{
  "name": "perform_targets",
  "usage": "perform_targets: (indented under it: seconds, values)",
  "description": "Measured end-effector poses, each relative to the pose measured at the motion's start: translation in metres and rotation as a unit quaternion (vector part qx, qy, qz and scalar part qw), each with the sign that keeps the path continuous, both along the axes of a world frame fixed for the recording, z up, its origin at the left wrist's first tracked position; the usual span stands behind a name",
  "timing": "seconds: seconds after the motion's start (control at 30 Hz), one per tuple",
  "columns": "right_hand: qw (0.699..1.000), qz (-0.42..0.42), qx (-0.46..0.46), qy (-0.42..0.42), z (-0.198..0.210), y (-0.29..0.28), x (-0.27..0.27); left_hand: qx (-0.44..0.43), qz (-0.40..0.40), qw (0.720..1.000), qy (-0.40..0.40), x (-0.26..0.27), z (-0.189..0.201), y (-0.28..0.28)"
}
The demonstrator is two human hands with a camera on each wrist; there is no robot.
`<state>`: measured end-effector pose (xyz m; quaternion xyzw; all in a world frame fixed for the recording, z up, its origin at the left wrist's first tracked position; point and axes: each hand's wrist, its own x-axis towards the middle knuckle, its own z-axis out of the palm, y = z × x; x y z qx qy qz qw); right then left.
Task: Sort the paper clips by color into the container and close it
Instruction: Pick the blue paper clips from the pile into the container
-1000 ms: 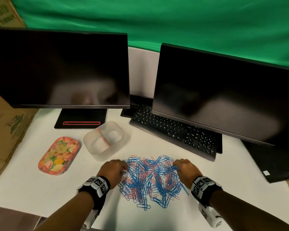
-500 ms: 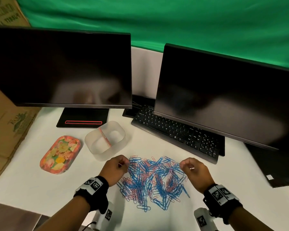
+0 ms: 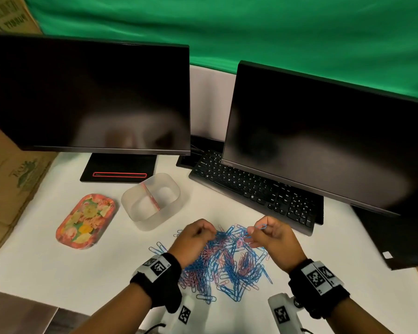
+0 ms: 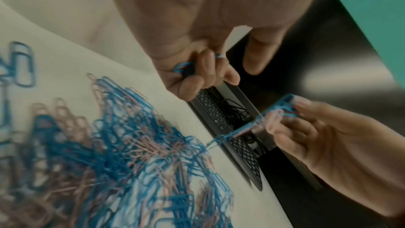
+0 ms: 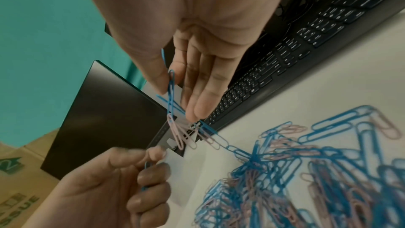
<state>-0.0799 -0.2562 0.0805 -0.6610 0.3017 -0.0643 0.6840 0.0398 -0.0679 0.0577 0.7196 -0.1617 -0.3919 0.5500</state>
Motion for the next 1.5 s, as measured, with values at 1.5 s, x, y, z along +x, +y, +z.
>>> perform_targets:
  seconds: [1.5]
  values:
    - [0.998, -0.044, -0.012, 0.037, 0.008, 0.001, 0.003, 0.206, -0.130, 0.951, -0.192, 0.004, -0.016, 0.014]
